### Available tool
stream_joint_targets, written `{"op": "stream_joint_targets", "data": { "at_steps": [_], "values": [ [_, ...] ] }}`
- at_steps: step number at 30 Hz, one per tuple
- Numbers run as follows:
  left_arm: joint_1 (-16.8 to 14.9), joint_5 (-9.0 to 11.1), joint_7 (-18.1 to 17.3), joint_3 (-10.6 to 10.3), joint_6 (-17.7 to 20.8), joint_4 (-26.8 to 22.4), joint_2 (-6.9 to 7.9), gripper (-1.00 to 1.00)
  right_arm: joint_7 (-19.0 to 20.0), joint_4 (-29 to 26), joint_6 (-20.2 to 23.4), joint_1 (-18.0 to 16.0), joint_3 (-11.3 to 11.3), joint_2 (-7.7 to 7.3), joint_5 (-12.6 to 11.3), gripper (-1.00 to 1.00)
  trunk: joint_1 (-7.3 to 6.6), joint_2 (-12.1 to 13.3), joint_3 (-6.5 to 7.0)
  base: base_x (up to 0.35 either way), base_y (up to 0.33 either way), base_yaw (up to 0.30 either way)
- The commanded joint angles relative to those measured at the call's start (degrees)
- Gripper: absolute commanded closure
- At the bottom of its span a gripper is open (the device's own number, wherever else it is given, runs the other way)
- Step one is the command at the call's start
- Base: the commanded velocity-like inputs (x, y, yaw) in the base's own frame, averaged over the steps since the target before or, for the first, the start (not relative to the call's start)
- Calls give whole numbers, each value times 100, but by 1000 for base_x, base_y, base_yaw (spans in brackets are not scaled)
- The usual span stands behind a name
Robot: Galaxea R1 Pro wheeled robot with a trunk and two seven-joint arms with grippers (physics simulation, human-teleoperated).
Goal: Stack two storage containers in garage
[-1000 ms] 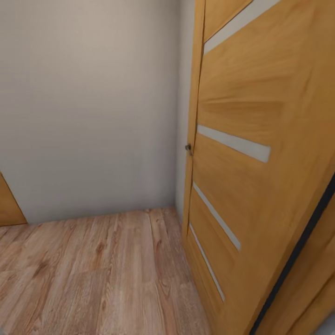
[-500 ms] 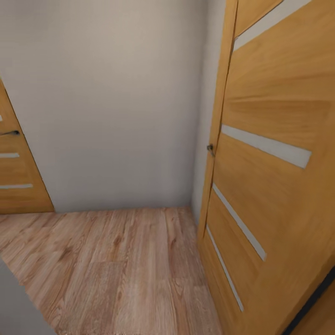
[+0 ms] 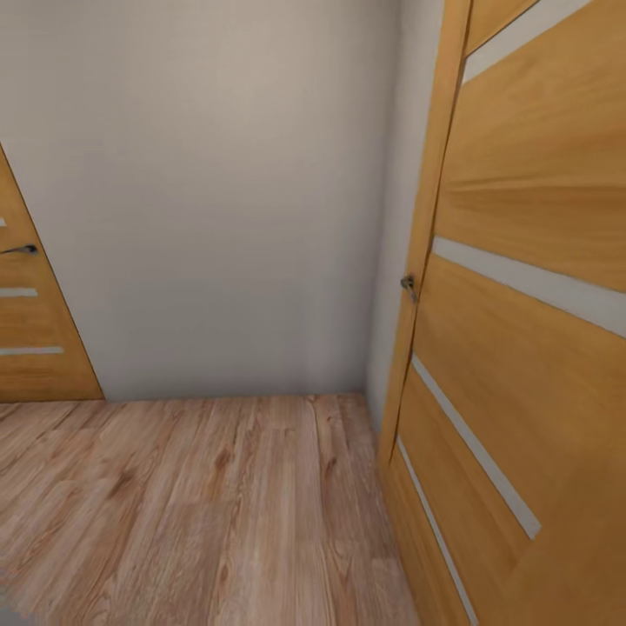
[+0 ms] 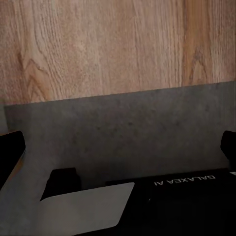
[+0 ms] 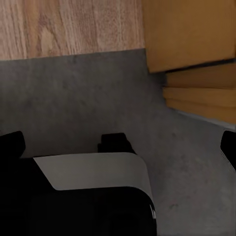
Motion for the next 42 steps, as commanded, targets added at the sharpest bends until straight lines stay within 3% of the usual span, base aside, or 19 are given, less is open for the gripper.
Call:
{"op": "stream_joint_targets", "data": {
  "at_steps": [1, 42],
  "values": [
    [-2, 46, -14, -44, 21, 0, 0, -100, -6, 18, -29, -5, 48, 8, -58, -100, 3, -3, -6, 320, 0, 0],
    [-2, 46, -14, -44, 13, -1, 8, -100, -6, 14, -51, -4, 46, 2, -58, -100, 3, -3, -6, 316, 0, 76]
  ]
}}
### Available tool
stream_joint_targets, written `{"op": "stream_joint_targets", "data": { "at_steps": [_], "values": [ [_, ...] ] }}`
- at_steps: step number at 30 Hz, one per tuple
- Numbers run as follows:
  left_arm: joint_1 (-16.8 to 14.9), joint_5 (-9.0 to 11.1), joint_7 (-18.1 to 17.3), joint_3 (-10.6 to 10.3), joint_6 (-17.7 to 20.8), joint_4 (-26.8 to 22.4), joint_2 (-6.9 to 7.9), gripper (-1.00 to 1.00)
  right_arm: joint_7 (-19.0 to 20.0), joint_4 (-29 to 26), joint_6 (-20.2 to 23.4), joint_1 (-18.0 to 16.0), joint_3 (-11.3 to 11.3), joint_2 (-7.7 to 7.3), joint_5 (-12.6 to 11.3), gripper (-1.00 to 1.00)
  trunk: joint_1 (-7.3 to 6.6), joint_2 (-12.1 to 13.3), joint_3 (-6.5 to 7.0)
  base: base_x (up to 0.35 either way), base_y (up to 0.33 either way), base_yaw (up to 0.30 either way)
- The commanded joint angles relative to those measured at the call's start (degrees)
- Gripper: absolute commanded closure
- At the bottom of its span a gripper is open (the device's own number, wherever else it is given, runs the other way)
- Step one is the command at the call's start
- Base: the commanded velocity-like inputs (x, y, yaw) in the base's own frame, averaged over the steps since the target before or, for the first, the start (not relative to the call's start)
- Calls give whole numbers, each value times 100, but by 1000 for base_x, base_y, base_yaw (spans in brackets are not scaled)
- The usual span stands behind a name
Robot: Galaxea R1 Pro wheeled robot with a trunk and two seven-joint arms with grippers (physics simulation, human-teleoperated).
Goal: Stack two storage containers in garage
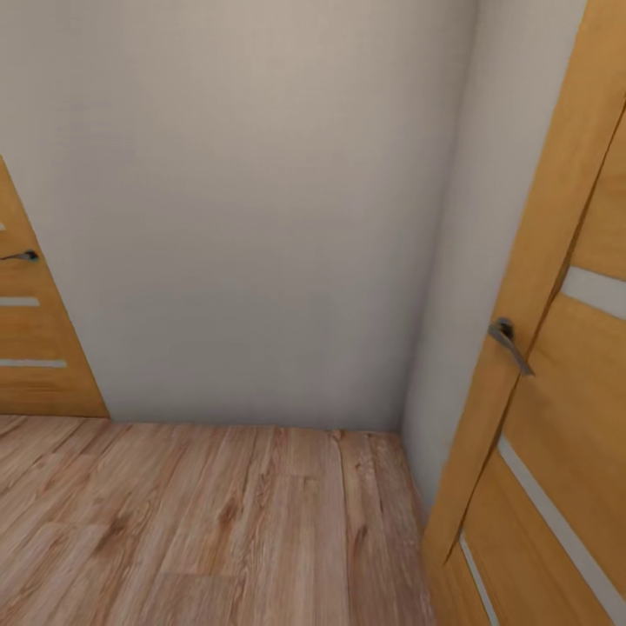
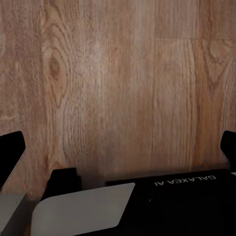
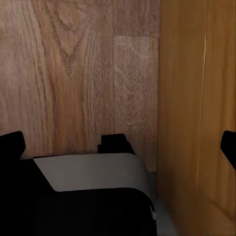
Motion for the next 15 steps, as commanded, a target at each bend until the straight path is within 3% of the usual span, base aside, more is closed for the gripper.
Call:
{"op": "stream_joint_targets", "data": {
  "at_steps": [1, 15],
  "values": [
    [-5, 46, -14, -44, 24, 0, 1, -100, -3, 17, -33, -8, 48, 5, -58, -100, 3, -3, -6, 305, 0, 9],
    [-5, 46, -13, -44, 23, -3, 0, -100, -6, 18, -33, -9, 48, 5, -66, -100, 3, -3, -6, 305, 0, 1]
  ]
}}
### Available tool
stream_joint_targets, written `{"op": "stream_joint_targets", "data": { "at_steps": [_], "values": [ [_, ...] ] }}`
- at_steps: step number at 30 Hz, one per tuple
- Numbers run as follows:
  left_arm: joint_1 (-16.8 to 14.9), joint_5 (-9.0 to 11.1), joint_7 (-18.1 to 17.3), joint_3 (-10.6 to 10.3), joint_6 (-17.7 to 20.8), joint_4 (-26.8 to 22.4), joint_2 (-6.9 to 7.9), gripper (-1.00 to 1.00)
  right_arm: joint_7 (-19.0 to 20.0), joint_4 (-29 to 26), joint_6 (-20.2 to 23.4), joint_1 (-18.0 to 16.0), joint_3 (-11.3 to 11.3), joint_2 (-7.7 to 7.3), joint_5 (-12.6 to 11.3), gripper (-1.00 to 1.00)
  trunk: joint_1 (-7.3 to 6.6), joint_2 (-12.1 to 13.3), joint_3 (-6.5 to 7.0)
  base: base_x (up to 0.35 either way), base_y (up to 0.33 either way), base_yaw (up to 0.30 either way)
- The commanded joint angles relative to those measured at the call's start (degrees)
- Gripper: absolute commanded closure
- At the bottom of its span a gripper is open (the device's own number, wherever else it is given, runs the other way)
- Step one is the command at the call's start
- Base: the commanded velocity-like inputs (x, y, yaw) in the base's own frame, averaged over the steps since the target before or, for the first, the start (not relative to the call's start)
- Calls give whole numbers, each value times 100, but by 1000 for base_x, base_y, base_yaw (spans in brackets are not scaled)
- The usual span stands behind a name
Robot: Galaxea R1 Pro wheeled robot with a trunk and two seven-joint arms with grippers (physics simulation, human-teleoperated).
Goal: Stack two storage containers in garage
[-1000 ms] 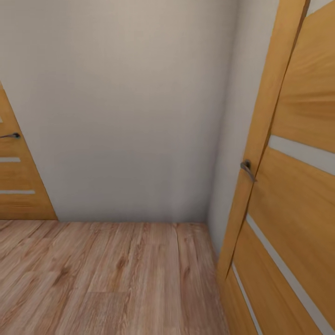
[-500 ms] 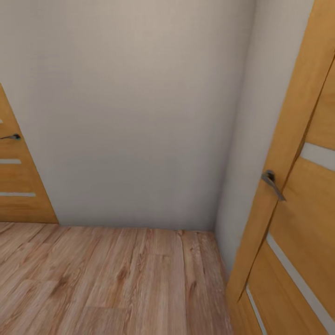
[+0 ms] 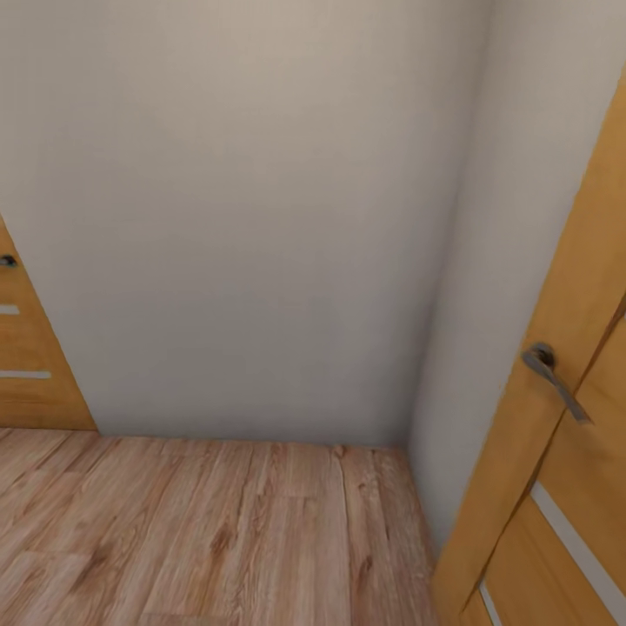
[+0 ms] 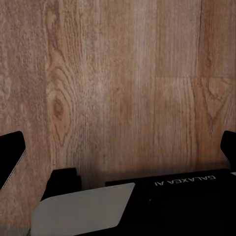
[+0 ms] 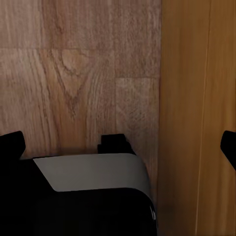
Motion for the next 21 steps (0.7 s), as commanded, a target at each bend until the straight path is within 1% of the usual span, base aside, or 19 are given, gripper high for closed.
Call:
{"op": "stream_joint_targets", "data": {
  "at_steps": [1, 8, 10, 15, 21],
  "values": [
    [-3, 46, -13, -44, 20, -1, -1, -100, -2, 17, -33, -7, 48, 5, -58, -100, 3, -3, -6, 305, 0, 0],
    [-2, 46, -13, -44, 18, -2, 1, -100, -2, 18, -33, -5, 48, 5, -56, -100, 3, -3, -6, 297, 0, 0],
    [-2, 46, -10, -44, 20, -4, 1, -100, -2, 20, -33, -5, 48, 5, -55, -100, 3, -3, -6, 171, 0, 0],
    [-4, 46, -15, -44, 21, -6, 0, -100, 1, 18, -33, -5, 48, 5, -51, -100, 3, -3, -6, 51, 0, 0],
    [-5, 46, -16, -44, 27, 2, 1, -100, -1, 19, -33, -7, 48, 5, -50, -100, 3, -3, -6, 278, 0, 0]
  ]
}}
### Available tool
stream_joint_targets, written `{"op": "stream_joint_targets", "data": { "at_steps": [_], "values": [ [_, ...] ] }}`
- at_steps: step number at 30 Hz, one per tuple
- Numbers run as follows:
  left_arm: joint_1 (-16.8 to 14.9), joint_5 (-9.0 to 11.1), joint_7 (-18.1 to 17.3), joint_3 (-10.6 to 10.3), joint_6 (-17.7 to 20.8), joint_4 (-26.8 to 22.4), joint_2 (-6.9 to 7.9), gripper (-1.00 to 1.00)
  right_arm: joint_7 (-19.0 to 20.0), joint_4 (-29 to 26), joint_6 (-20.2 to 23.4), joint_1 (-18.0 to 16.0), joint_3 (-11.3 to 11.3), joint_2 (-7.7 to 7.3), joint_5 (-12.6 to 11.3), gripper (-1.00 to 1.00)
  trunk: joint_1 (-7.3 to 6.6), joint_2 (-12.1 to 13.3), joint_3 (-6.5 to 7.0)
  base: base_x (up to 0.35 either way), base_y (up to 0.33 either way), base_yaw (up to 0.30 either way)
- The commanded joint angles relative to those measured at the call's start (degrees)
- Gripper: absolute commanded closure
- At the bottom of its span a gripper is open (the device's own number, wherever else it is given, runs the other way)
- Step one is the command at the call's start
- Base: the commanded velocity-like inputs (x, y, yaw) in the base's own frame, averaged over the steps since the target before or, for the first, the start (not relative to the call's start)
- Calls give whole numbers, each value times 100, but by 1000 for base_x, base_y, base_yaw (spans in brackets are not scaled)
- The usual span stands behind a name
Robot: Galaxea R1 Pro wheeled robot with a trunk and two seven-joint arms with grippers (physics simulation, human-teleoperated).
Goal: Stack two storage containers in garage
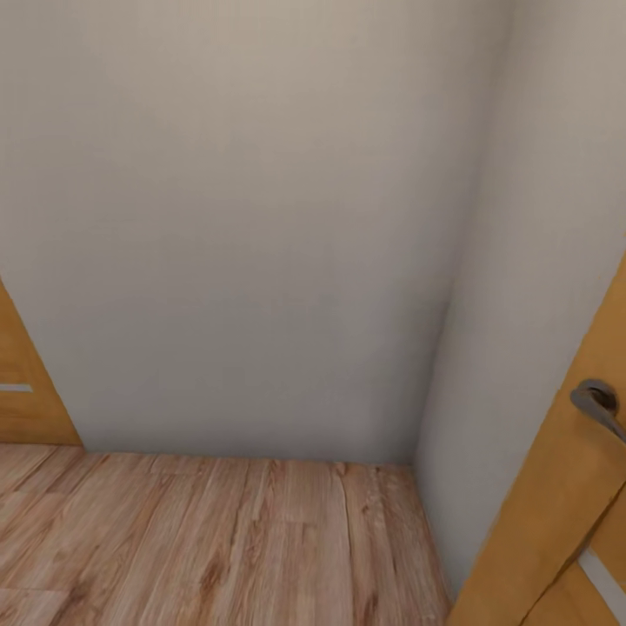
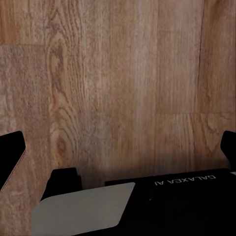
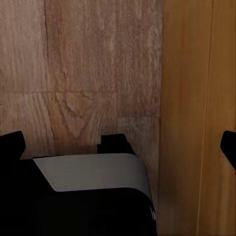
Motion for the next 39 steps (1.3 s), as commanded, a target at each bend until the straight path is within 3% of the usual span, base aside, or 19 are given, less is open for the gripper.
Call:
{"op": "stream_joint_targets", "data": {
  "at_steps": [1, 8, 30, 39],
  "values": [
    [-6, 46, -14, -44, 21, -1, 1, -100, -2, 19, -33, -7, 48, 5, -58, -100, 3, -3, -6, 316, 0, 0],
    [-4, 46, -14, -44, 21, -7, 9, -100, 5, 19, -33, -6, 52, 5, -57, -100, 3, -3, -6, 254, 0, 192],
    [-6, 49, -13, -35, 21, -10, 17, -100, 6, 19, -33, -2, 56, 5, -57, -100, 3, -3, -6, 13, 0, 267],
    [-5, 46, -23, -40, 21, -1, 79, -100, 6, 19, -25, -6, 57, 11, -57, -100, 3, -3, -6, 277, 0, 38]
  ]
}}
